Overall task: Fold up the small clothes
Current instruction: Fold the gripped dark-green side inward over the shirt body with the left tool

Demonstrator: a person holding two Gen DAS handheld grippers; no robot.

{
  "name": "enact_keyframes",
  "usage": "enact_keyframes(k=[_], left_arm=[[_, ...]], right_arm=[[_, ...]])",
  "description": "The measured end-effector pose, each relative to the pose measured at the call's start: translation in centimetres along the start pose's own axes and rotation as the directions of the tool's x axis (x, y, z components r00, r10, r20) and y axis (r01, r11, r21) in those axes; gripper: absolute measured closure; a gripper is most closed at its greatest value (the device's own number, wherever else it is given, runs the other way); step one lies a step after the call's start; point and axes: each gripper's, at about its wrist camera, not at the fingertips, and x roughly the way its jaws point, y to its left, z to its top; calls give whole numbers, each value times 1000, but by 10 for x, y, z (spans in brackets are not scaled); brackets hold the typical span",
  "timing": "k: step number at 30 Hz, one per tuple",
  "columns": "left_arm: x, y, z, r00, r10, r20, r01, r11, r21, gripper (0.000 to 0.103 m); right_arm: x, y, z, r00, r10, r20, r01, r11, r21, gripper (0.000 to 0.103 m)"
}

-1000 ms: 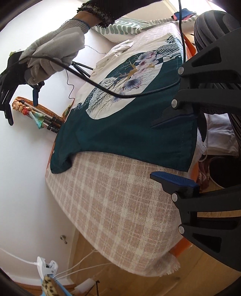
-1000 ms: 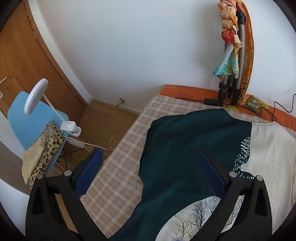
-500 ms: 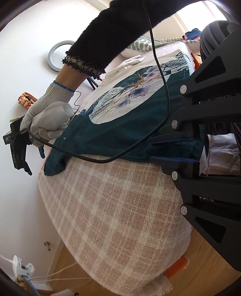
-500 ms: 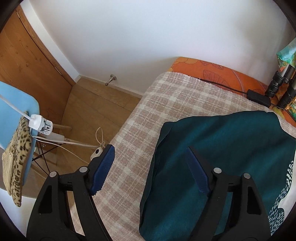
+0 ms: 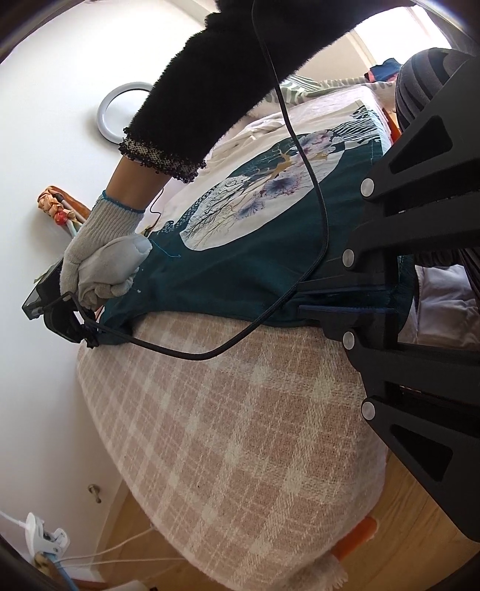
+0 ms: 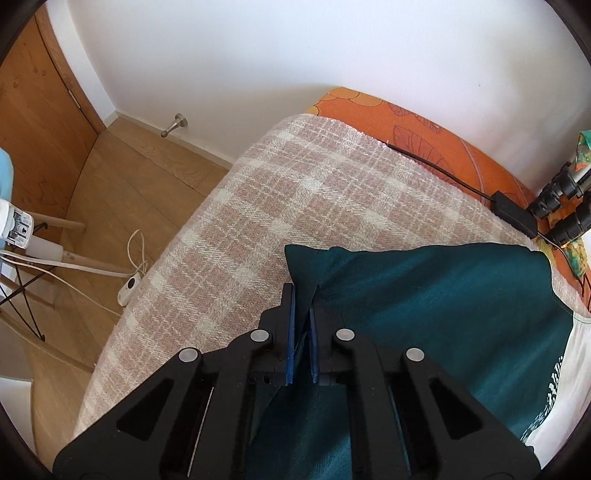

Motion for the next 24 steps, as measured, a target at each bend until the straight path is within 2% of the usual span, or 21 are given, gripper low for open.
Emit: enact_keyframes(k=[4, 12, 14, 16, 17, 20, 23, 24], left_arm=[[-7, -4, 1, 999, 11, 31, -12, 1000, 3, 101], [-14, -23, 2, 999, 26, 41, -28, 999, 30, 102], [-18, -30, 0, 996, 65, 59, -68, 996, 55, 102], [-22, -37, -2, 985, 144, 95, -153, 983, 102, 101], [-22, -38, -3, 977, 191, 99, -202, 973, 113, 95], [-13, -29, -2, 961, 269, 67, -275, 956, 105, 62], [-1, -20, -4, 959, 284, 17, -285, 955, 85, 63], [-2, -21, -5, 957, 287, 35, -289, 953, 89, 64]], right_arm=[[-28, -20, 3, 997, 35, 62, -38, 998, 41, 98], [-92, -72, -8, 983, 93, 160, -107, 991, 84, 98], [-101, -85, -13, 982, 92, 165, -110, 989, 101, 98], [-104, -99, -18, 980, 104, 168, -124, 986, 116, 98], [-106, -104, -21, 978, 116, 171, -137, 983, 119, 98], [-108, -116, -28, 975, 130, 181, -153, 981, 120, 98], [-106, -124, -31, 976, 133, 175, -157, 979, 132, 98], [-106, -126, -32, 975, 135, 175, -159, 978, 133, 98]])
